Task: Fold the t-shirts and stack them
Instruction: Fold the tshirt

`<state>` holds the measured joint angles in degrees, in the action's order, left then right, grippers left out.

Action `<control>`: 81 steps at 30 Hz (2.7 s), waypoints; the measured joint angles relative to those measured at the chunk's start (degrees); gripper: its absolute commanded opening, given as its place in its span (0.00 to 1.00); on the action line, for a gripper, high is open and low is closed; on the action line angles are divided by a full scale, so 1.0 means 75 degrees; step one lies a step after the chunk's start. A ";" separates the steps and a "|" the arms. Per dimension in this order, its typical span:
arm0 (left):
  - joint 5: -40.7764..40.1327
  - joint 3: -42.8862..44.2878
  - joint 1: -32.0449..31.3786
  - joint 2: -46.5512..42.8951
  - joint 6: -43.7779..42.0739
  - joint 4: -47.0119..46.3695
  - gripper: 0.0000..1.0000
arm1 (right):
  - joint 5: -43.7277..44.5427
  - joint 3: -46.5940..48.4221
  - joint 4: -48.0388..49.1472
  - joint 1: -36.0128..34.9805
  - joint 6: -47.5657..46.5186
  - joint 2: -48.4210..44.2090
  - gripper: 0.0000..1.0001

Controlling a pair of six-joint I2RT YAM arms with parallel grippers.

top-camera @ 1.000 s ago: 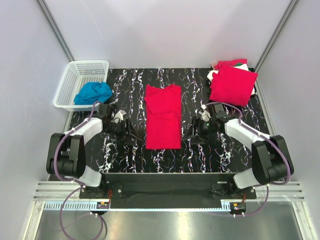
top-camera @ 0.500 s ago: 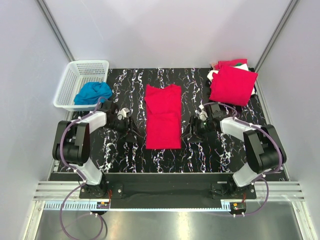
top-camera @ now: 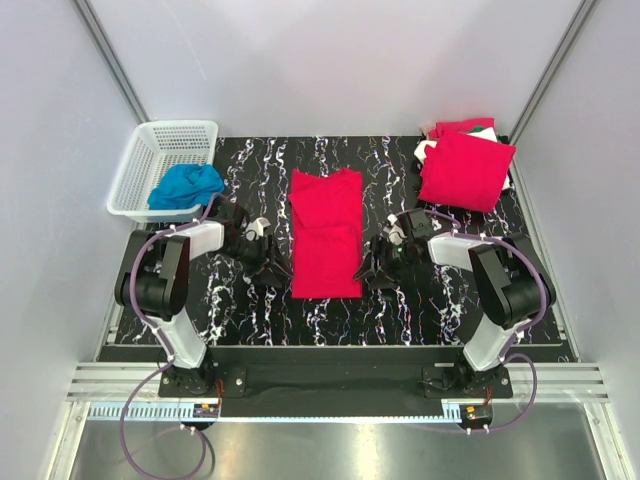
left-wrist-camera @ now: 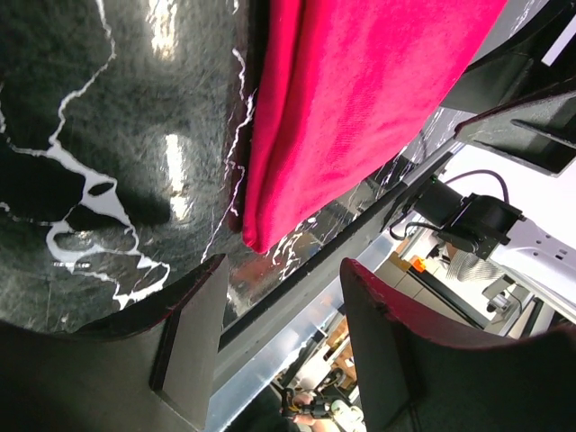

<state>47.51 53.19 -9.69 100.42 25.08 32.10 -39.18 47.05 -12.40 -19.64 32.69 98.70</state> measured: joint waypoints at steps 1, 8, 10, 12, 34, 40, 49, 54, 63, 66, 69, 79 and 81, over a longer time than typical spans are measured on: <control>0.0000 -0.0009 -0.0015 0.0006 0.0009 -0.0050 0.57 | 0.0000 0.0026 0.0055 -0.0044 0.0023 0.0038 0.67; -0.0047 -0.0050 -0.0152 0.0181 0.0064 -0.0303 0.57 | -0.0067 0.0085 0.0318 -0.0227 0.0119 0.0175 0.67; -0.0105 -0.0055 -0.0210 0.0283 0.0087 -0.0350 0.57 | -0.0079 0.0085 0.0364 -0.0251 0.0143 0.0192 0.67; -0.0154 -0.0082 -0.0274 0.0382 0.0125 -0.0449 0.57 | -0.0085 0.0085 0.0399 -0.0271 0.0172 0.0204 0.66; 0.0242 -0.0408 -0.0866 0.0664 0.1349 -0.1559 0.54 | 0.0020 0.0085 0.0836 -0.0734 0.0516 0.0323 0.65; 0.0309 -0.0408 -0.0930 0.0734 0.1408 -0.1693 0.52 | -0.0073 0.0157 0.1192 -0.0933 0.0737 0.0548 0.61; 0.0280 -0.0463 -0.0933 0.0781 0.1393 -0.1754 0.22 | -0.0111 0.0213 0.1507 -0.1084 0.0935 0.0723 0.49; 0.0137 -0.0557 -0.0956 0.0874 0.1349 -0.1851 0.11 | 0.0140 0.0119 0.1463 -0.1090 0.0921 0.0714 0.48; 0.0236 -0.0525 -0.0976 0.0874 0.1402 -0.1891 0.36 | 0.0618 0.0160 0.0740 -0.1177 0.0758 0.0227 0.67; 0.0254 -0.0498 -0.0988 0.0874 0.1408 -0.1886 0.38 | 0.0938 0.0163 0.0318 -0.1180 0.0638 -0.0003 0.67; 0.0277 -0.0487 -0.0994 0.0874 0.1405 -0.1886 0.38 | 0.1177 0.0172 -0.0082 -0.1180 0.0560 -0.0143 0.66; 0.0277 -0.0478 -0.0994 0.0874 0.1361 -0.1862 0.38 | 0.1478 0.0102 -0.0527 -0.1180 0.0557 -0.0341 0.65; 0.0277 -0.0466 -0.0994 0.0874 0.1343 -0.1848 0.38 | 0.1434 0.0093 -0.0490 -0.1180 0.0606 -0.0306 0.64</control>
<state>49.58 49.69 -17.15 106.98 35.16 18.24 -28.42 47.75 -16.08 -28.49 37.23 96.40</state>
